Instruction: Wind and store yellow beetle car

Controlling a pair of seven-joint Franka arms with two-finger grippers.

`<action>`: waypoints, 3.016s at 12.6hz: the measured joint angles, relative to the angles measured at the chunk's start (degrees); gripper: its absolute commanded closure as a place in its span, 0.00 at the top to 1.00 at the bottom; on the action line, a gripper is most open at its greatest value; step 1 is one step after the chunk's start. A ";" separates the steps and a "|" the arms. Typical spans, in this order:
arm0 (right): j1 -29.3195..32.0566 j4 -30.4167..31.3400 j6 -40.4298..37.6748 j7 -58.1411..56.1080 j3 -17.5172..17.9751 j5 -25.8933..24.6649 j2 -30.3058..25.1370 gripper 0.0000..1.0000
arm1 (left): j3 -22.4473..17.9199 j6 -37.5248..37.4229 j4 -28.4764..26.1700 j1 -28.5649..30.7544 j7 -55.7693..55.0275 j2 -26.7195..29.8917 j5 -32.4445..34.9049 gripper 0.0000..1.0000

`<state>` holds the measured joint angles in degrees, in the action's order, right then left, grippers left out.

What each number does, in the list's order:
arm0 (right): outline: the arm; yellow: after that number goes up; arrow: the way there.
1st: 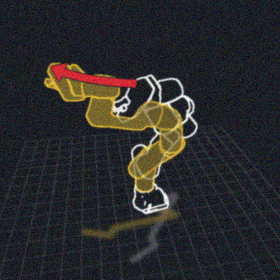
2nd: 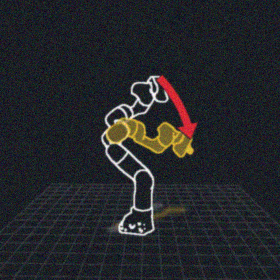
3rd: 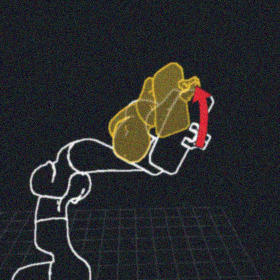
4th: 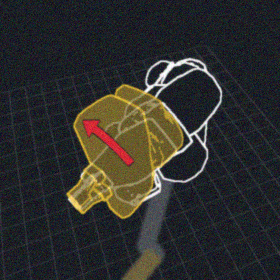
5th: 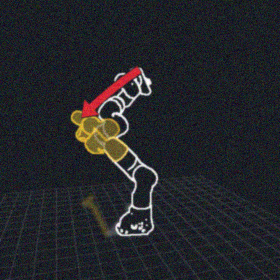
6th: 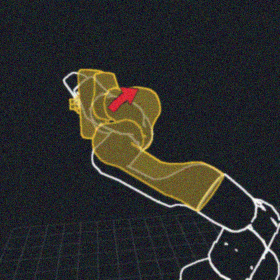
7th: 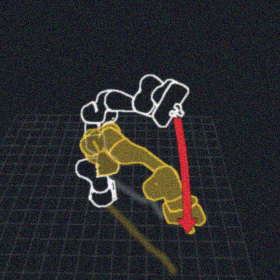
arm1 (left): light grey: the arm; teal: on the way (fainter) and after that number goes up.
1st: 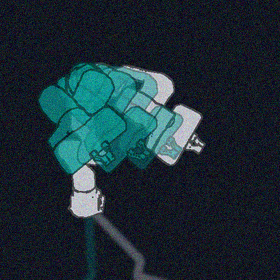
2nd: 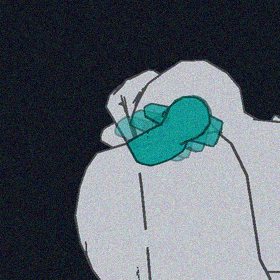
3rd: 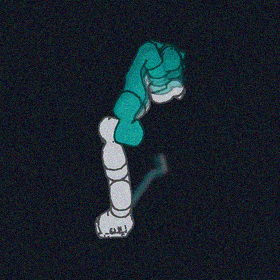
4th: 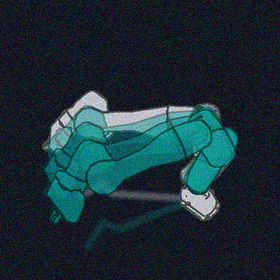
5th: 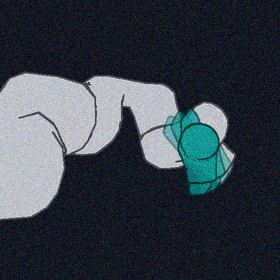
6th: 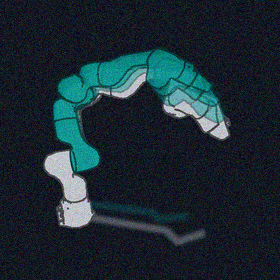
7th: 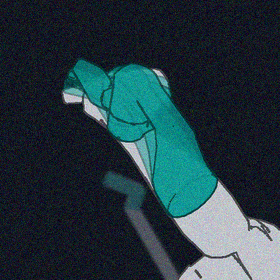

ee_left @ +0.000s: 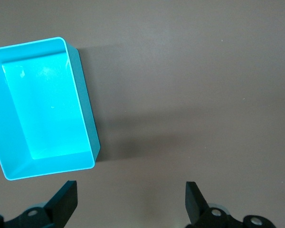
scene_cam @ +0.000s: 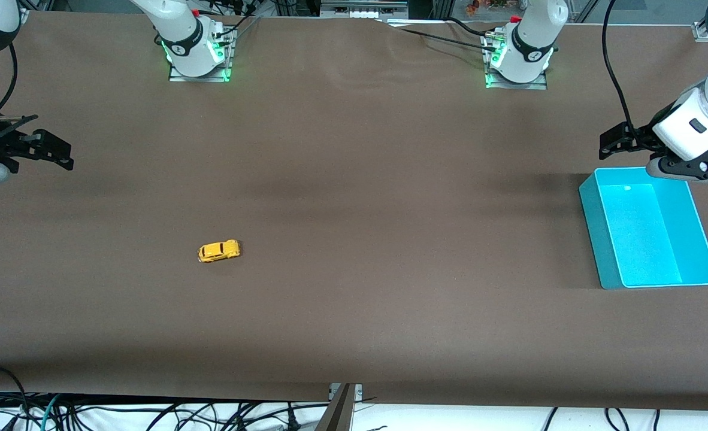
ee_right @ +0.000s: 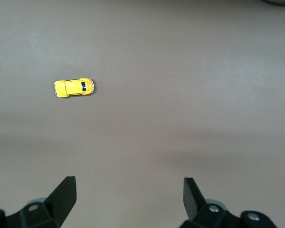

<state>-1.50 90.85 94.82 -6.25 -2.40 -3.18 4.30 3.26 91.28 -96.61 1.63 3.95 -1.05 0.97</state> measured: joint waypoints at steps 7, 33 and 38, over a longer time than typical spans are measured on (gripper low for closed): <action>0.15 -0.12 0.00 -0.13 0.00 0.00 0.23 0.99 | 0.00 0.00 0.00 0.00 0.00 0.00 0.00 1.00; 0.25 -0.13 0.00 -0.35 0.00 0.00 0.50 0.99 | -0.04 0.00 -0.02 0.00 -0.01 -0.04 0.00 1.00; -0.05 -0.05 -4.93 -0.46 0.53 1.66 2.72 0.99 | -0.05 0.00 -0.03 0.00 -0.01 -0.05 0.00 1.00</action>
<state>-1.55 90.80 89.88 -6.71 -1.87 -1.51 7.02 3.21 91.28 -96.64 1.64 3.94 -1.09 0.97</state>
